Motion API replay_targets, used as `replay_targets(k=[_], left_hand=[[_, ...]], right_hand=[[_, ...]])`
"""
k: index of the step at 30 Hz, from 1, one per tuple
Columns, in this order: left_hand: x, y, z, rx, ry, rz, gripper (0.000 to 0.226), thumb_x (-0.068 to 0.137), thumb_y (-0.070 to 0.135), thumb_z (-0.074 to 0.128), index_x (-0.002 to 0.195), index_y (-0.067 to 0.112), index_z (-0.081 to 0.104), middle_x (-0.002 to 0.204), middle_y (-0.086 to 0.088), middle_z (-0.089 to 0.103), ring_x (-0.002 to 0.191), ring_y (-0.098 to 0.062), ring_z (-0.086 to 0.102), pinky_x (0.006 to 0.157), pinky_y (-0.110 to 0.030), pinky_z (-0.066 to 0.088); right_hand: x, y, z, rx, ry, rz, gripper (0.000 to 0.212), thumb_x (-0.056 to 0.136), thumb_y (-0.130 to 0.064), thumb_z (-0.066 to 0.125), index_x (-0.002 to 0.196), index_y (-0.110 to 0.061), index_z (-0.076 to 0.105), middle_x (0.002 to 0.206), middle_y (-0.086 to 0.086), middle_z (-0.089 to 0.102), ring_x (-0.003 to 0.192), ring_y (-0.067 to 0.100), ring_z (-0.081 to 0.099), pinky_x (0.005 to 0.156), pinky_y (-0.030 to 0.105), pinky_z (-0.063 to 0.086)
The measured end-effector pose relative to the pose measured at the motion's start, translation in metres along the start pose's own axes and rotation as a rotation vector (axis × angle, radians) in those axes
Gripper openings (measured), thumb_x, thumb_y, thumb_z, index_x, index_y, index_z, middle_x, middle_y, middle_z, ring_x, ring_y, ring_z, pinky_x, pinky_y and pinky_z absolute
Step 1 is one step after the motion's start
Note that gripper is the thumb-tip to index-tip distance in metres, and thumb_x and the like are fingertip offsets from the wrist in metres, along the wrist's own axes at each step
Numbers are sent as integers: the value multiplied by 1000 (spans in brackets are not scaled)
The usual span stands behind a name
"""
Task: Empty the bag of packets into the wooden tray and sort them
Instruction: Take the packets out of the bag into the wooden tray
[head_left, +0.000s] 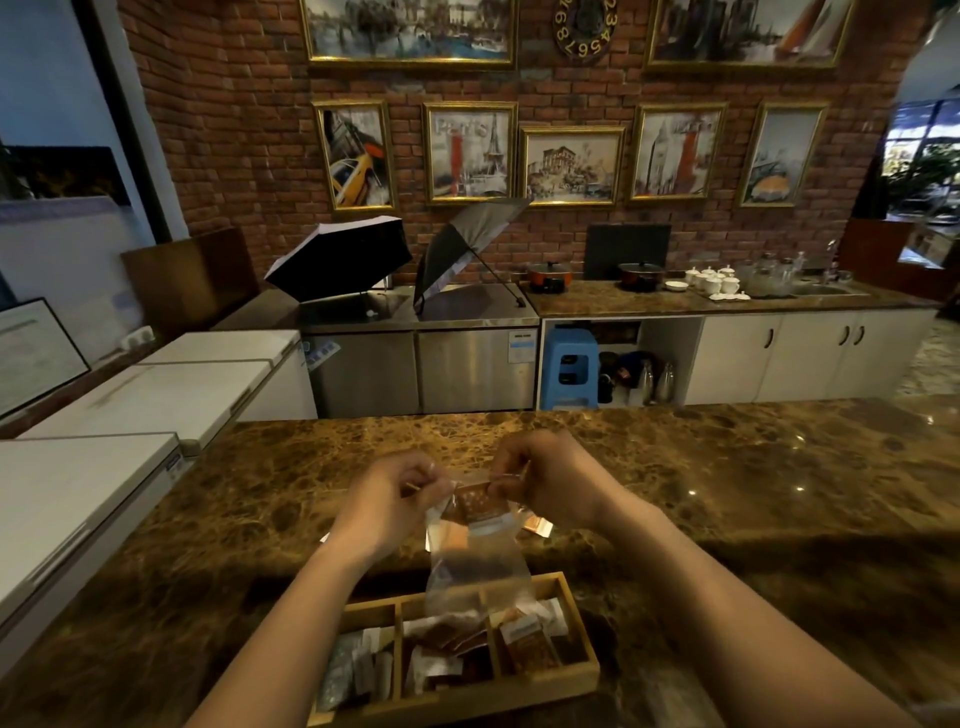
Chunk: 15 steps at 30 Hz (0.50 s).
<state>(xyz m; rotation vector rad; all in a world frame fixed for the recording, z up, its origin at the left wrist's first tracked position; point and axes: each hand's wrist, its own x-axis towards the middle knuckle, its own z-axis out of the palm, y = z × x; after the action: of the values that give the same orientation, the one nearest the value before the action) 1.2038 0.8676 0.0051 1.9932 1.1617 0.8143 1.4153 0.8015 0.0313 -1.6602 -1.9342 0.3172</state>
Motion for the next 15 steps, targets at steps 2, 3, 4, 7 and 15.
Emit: replay_targets(k=[2,3,4,7,15], left_hand=[[4,6,6,-18,-7,29,19,88,28,74,75,40,67,90,10,74,91,-11,69,79,-52,60],[5,10,9,-21,-6,39,16,88,30,74,78,39,66,90,10,74,89,-10,70,78,-52,61],[7,14,14,-24,-8,50,13,88,31,74,81,38,66,90,11,74,88,-8,70,77,-51,61],[7,23,30,-47,-27,65,13,86,26,76,79,32,67,90,13,76,88,-3,70,82,-48,60],[4,22,53,-27,-53,8,13,85,24,78,86,33,69,97,15,74,94,-6,69,85,-43,60]], right_hand=[[-2,2,-11,-16,17,17,8,87,-18,77,88,-23,70,88,-11,69,81,0,63,68,18,52],[-4,3,-16,-27,20,37,8,87,-19,76,87,-24,71,88,-11,69,81,0,63,69,19,52],[-5,6,-21,-34,22,64,8,88,-20,76,85,-26,71,87,-11,69,81,1,63,70,22,53],[-13,16,-30,-24,24,130,9,86,-23,77,85,-28,71,90,-10,69,88,3,63,77,27,55],[-28,34,-27,4,1,156,9,85,-25,79,86,-29,71,91,-13,70,89,1,64,82,29,57]])
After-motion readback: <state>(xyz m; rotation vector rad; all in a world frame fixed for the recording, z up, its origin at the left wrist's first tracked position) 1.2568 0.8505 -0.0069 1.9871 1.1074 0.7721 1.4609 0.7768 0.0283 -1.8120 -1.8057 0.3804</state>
